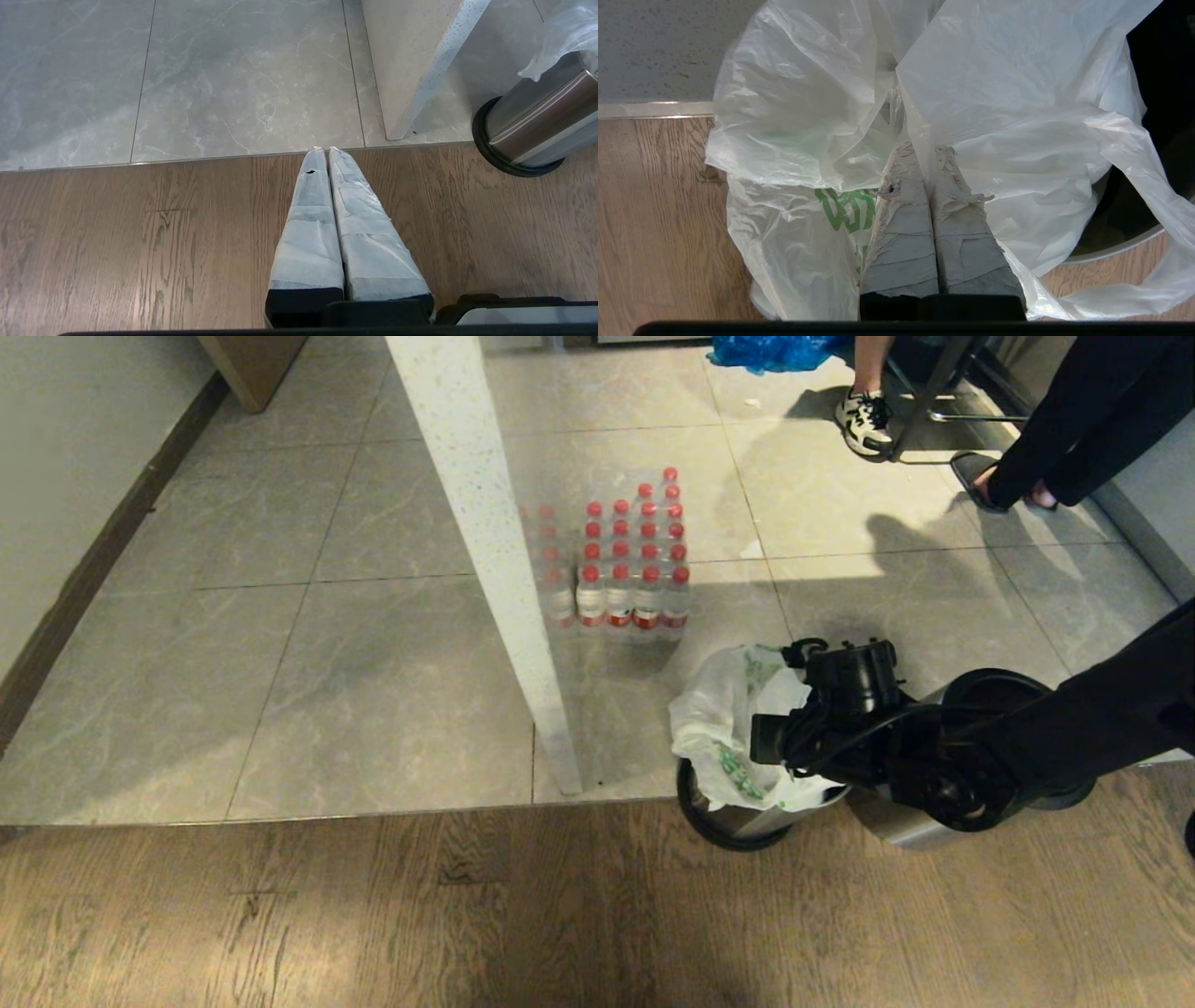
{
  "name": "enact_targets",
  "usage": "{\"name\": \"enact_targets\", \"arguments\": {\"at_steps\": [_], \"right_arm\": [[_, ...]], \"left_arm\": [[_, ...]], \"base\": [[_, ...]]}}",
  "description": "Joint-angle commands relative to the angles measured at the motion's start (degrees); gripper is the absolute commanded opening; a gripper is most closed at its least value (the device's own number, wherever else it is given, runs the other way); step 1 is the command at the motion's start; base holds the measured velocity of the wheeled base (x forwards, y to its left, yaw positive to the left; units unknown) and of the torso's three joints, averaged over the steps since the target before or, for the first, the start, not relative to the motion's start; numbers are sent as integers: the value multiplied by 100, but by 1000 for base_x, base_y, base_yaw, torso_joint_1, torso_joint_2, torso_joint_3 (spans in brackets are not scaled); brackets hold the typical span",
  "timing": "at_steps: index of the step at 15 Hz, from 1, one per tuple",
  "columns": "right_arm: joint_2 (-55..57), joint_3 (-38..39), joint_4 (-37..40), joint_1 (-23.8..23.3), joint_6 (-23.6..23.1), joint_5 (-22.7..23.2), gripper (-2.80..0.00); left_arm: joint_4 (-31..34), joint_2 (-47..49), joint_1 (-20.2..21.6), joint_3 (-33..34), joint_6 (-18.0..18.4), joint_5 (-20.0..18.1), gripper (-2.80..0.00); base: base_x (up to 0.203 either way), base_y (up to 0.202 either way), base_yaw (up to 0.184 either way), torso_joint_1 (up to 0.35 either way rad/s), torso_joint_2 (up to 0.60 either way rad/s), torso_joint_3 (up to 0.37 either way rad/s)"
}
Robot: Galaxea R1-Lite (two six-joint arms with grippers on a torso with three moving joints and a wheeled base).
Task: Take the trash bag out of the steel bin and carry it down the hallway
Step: Pick up the trash bag
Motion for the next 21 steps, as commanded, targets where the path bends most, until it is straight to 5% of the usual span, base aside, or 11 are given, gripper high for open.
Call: {"name": "enact_targets", "arguments": {"at_steps": [1, 4, 5, 21], "right_arm": [[55, -59, -22, -29, 7, 1, -280], [118, -33, -24, -21, -2, 28, -280], [139, -38, -24, -20, -2, 39, 0], [162, -13, 97, -187, -8, -21, 0]], "left_arm": [[0, -1, 0, 0, 0, 2, -280], [0, -1, 0, 0, -2, 2, -280], [0, -1, 0, 0, 0, 2, -280], [-8, -1, 0, 0, -8, 2, -280]], "base": [[0, 0, 0, 0, 0, 0], [0, 0, 0, 0, 0, 0], [0, 0, 0, 0, 0, 0], [0, 0, 0, 0, 0, 0]]}}
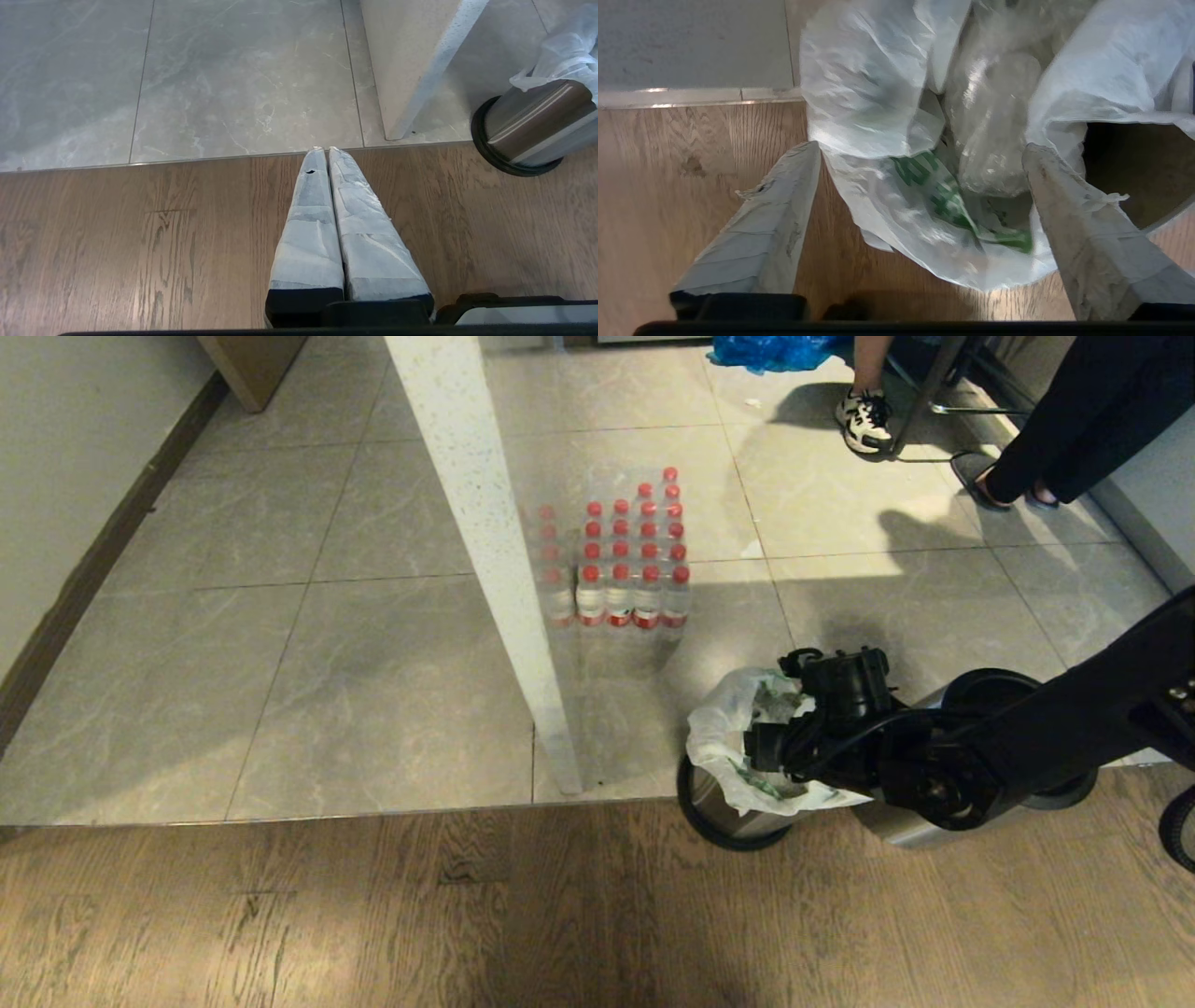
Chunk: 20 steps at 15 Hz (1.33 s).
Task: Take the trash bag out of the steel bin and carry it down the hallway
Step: Pick up the trash bag
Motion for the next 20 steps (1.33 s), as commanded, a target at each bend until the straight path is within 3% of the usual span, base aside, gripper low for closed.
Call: {"name": "enact_targets", "arguments": {"at_steps": [1, 11, 16, 20], "right_arm": [[-64, 108, -19, -170, 14, -33, 0], [354, 29, 4, -530, 431, 57, 0], [674, -568, 48, -517, 1025, 590, 0], [695, -695, 347, -426, 1060, 805, 0]], "left_arm": [[3, -1, 0, 0, -9, 0, -280], [-6, -1, 0, 0, 0, 0, -280], [3, -1, 0, 0, -9, 0, -280], [3, -1, 0, 0, 0, 0, -280]], "base": [[0, 0, 0, 0, 0, 0], [0, 0, 0, 0, 0, 0], [0, 0, 0, 0, 0, 0], [0, 0, 0, 0, 0, 0]]}}
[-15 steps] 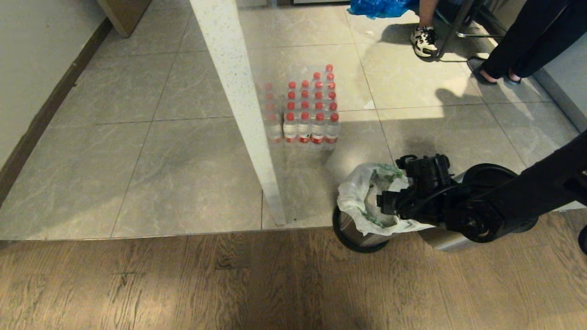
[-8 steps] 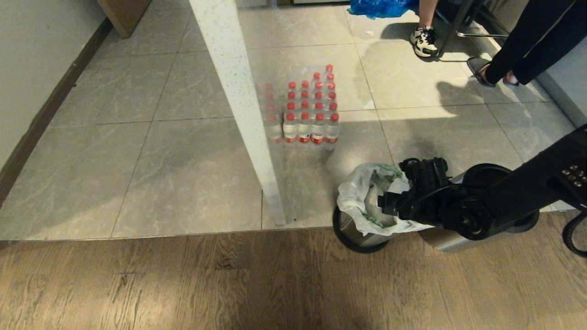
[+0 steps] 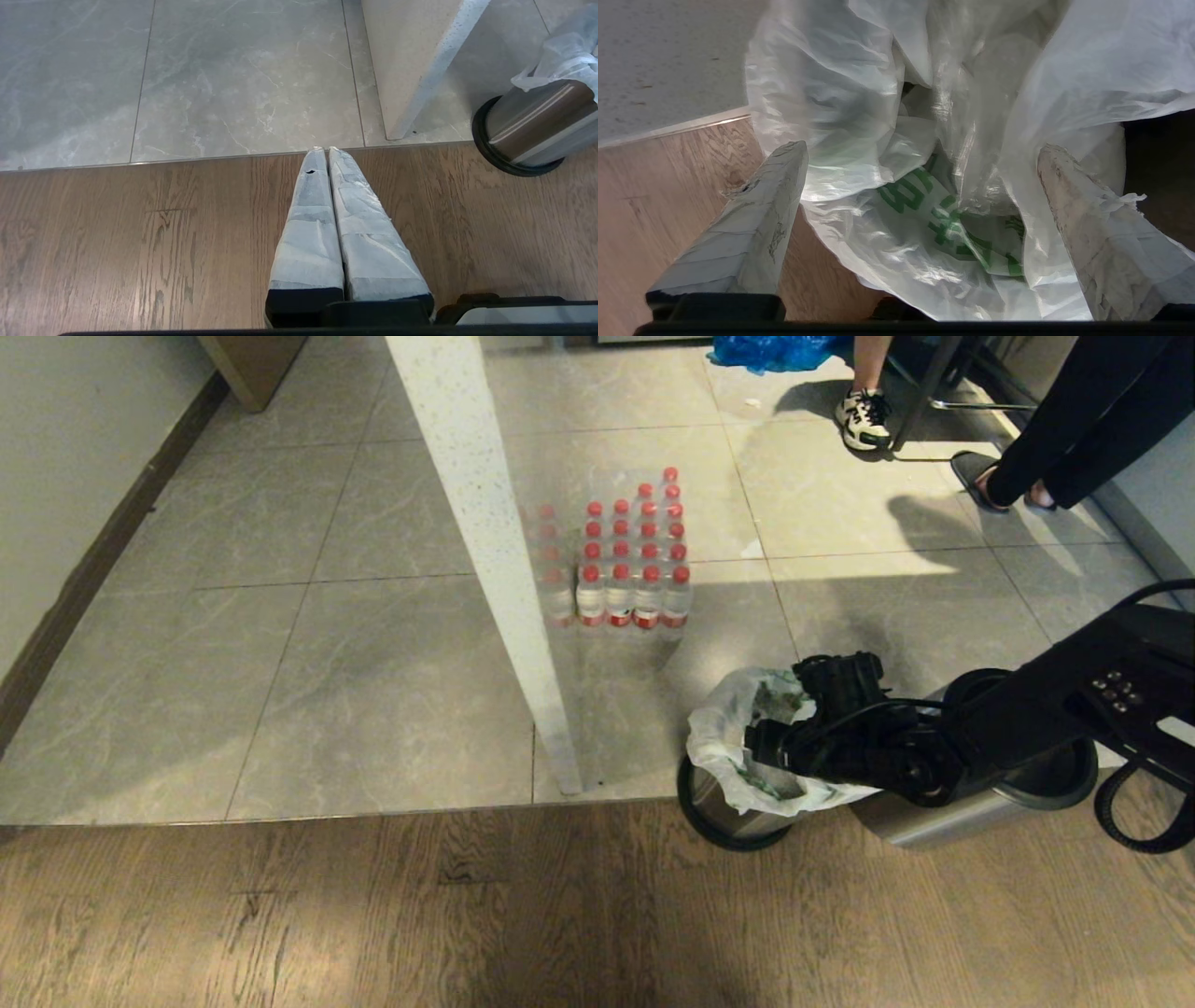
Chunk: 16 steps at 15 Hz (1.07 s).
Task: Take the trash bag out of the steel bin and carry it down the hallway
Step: Pick up the trash bag
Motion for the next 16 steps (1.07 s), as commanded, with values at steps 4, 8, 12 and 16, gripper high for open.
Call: {"name": "enact_targets", "arguments": {"at_steps": [4, 8, 12, 16], "right_arm": [[162, -229, 28, 142, 13, 91, 0], [225, -267, 41, 146, -31, 78, 0], [228, -271, 46, 149, -27, 88, 0], [343, -604, 313, 228, 14, 106, 0]], "left_arm": [[-3, -1, 0, 0, -1, 0, -280], [-3, -1, 0, 0, -10, 0, -280], [-12, -1, 0, 0, -1, 0, -280], [-3, -1, 0, 0, -10, 0, -280]], "base": [[0, 0, 0, 0, 0, 0], [0, 0, 0, 0, 0, 0], [0, 0, 0, 0, 0, 0], [0, 0, 0, 0, 0, 0]]}}
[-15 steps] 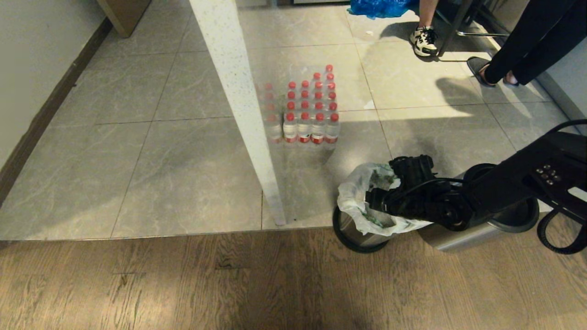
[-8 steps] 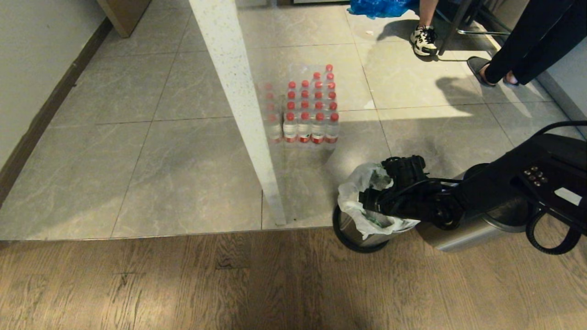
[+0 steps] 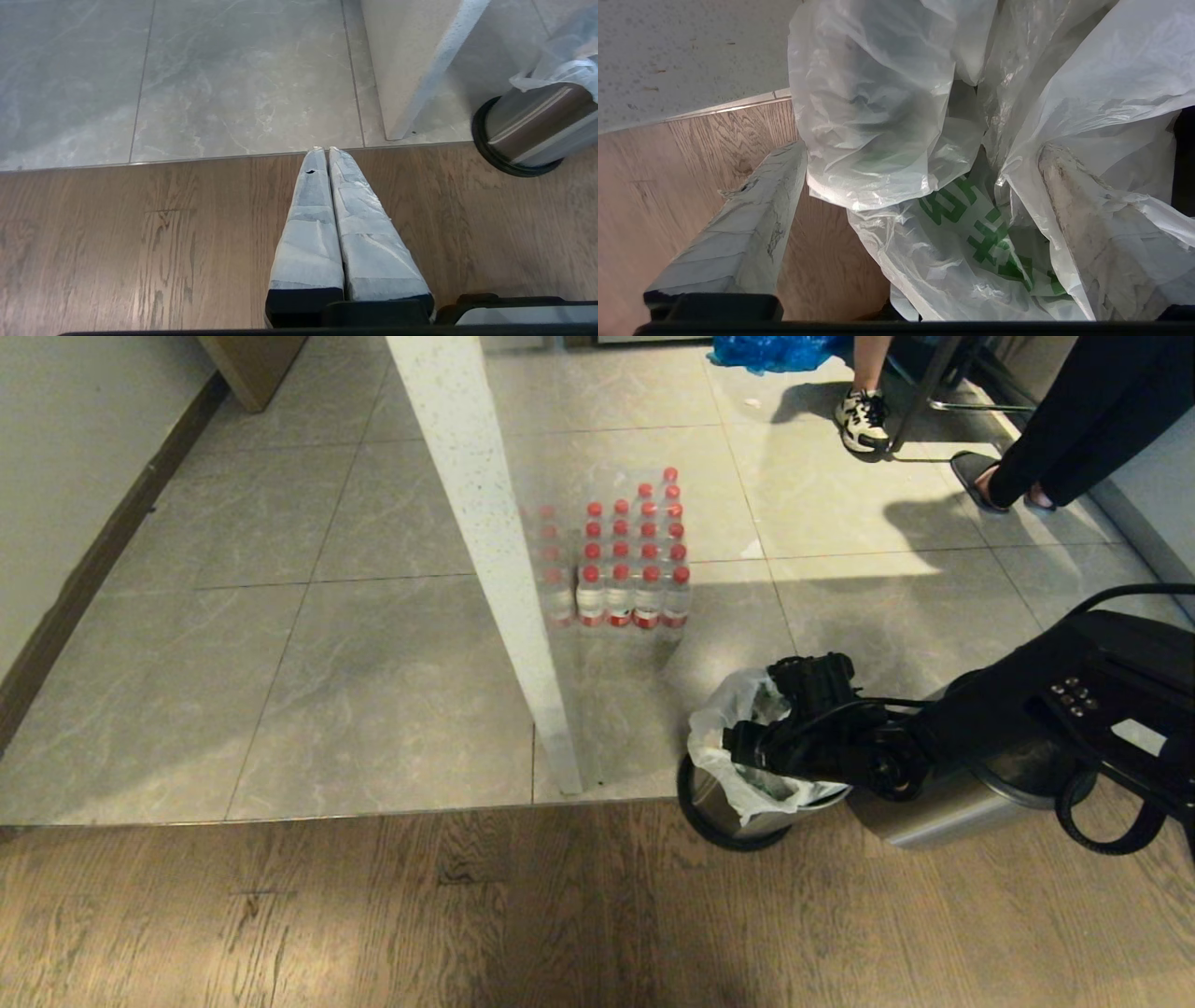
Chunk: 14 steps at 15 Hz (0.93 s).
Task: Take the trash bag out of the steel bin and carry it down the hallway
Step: Pick up the trash bag
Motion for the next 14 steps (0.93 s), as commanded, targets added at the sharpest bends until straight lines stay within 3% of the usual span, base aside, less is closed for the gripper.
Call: {"name": "enact_targets", "arguments": {"at_steps": [1, 12, 14], "right_arm": [[25, -190, 214, 24, 28, 17, 0], [208, -238, 217, 87, -112, -9, 0], [225, -265, 238, 87, -331, -138, 0]], "left_arm": [[-5, -1, 0, 0, 2, 0, -280], [-8, -1, 0, 0, -6, 0, -280], [-2, -1, 0, 0, 0, 0, -280]], "base": [[0, 0, 0, 0, 0, 0], [0, 0, 0, 0, 0, 0], [0, 0, 0, 0, 0, 0]]}}
